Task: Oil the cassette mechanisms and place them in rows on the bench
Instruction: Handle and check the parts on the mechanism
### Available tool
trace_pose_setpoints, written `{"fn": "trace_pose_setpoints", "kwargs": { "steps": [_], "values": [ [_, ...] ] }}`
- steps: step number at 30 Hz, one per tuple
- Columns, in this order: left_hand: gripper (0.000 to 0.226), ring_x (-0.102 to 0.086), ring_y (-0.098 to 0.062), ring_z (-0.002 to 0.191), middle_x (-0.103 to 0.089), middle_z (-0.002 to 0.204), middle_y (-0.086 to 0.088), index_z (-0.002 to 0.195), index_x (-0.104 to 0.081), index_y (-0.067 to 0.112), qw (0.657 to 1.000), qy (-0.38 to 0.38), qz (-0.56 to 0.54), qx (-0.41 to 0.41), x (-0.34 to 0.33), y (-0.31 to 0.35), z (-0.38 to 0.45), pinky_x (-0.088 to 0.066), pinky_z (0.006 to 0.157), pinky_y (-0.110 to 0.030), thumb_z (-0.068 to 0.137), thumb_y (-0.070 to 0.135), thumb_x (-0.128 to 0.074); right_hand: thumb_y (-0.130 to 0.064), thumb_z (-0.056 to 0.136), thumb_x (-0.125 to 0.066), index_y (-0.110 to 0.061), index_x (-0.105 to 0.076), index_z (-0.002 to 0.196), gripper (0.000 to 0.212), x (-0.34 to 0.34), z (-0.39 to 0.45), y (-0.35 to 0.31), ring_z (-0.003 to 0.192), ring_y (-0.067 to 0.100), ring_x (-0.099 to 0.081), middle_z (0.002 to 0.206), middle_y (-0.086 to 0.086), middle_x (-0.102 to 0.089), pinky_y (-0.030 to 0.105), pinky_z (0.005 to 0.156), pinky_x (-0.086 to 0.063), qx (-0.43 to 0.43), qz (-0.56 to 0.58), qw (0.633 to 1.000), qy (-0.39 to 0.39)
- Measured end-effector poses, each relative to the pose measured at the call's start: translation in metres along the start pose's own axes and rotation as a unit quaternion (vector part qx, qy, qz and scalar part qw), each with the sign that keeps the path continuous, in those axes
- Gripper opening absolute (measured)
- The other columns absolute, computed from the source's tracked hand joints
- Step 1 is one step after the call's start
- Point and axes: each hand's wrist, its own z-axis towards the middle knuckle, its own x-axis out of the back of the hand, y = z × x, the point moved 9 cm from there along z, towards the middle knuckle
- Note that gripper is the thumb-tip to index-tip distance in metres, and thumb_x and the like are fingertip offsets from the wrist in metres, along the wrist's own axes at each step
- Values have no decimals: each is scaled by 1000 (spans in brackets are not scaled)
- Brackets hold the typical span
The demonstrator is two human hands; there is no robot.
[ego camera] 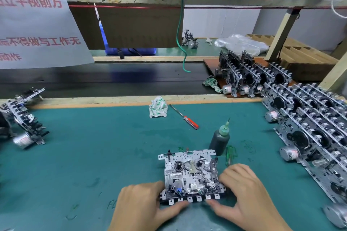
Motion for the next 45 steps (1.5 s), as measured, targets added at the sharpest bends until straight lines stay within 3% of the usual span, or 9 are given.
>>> {"fn": "trace_pose_setpoints", "kwargs": {
  "steps": [4, 9, 16, 19, 25, 31, 38, 42, 45],
  "values": [
    [60, -44, -4, 32, -44, 36, 15, 42, -44, 21, 998, -10, 15, -56, 0, 0, 2, -35, 31, -13, 59, 78, -46, -61, 68, -58, -17, -57, 58, 45, 0, -3, 0, 65, 12, -48, 60, -10, -50, 23, 76, -38, 2, -7, 1000, 2],
    [56, -40, -17, 26, -38, 31, 5, 39, -44, 14, 998, 28, 21, -47, -1, 2, 1, -31, 29, -13, 60, 66, -49, -58, 67, -64, -16, -54, 59, 44, -1, -1, -1, 66, 9, -41, 60, -8, -45, 20, 79, -36, 8, 31, 999, -10],
    [60, -40, -14, 28, -38, 31, 8, 41, -42, 17, 998, 9, 8, -61, -3, 5, 0, -30, 30, -12, 61, 74, -48, -63, 70, -60, -17, -55, 57, 48, -3, -3, 0, 65, 11, -48, 60, -10, -49, 21, 79, -37, 10, -4, 1000, -7],
    [67, -41, -14, 28, -37, 31, 7, 41, -43, 18, 999, 2, 6, -34, -4, 5, 1, -31, 33, -14, 51, 84, -48, -63, 73, -56, -16, -56, 57, 50, -2, -4, 0, 65, 14, -52, 60, -9, -51, 22, 78, -37, 7, -23, 1000, 3],
    [66, -40, -17, 25, -34, 29, 1, 37, -44, 14, 1000, 22, 18, 0, -6, 3, 3, -29, 33, -17, 55, 78, -49, -64, 69, -64, -15, -52, 56, 53, -1, -4, -3, 62, 17, -49, 59, -6, -45, 25, 78, -39, 14, 18, 1000, 1],
    [63, -40, -10, 32, -38, 33, 9, 56, -22, 27, 997, -18, -11, -80, -3, 6, 4, -30, 32, -16, 53, 83, -50, -60, 69, -59, -15, -57, 56, 47, 3, -5, -1, 65, 15, -52, 60, -7, -53, 27, 83, -38, -6, -25, 999, 35],
    [55, -40, -8, 32, -39, 34, 8, 48, -37, 22, 992, -33, -30, -119, -10, 11, -2, -30, 33, -16, 53, 73, -58, -71, 61, -60, -16, -54, 51, 56, 2, -8, 0, 61, 15, -55, 56, -9, -51, 29, 81, -38, -28, -40, 998, 41],
    [58, -39, -7, 30, -38, 32, 9, 50, -30, 26, 997, -20, -16, -76, -6, 8, 0, -30, 31, -15, 51, 79, -52, -65, 70, -59, -14, -53, 57, 52, 2, -6, -2, 63, 15, -50, 61, -6, -50, 28, 80, -39, 9, -24, 999, 29],
    [64, -40, -9, 28, -37, 31, 8, 42, -42, 20, 999, -12, -10, -40, -8, 4, 0, -31, 30, -16, 51, 82, -49, -61, 79, -54, -14, -54, 57, 52, 1, -4, -5, 61, 17, -50, 60, -5, -49, 29, 82, -40, 41, -41, 998, 22]
  ]
}}
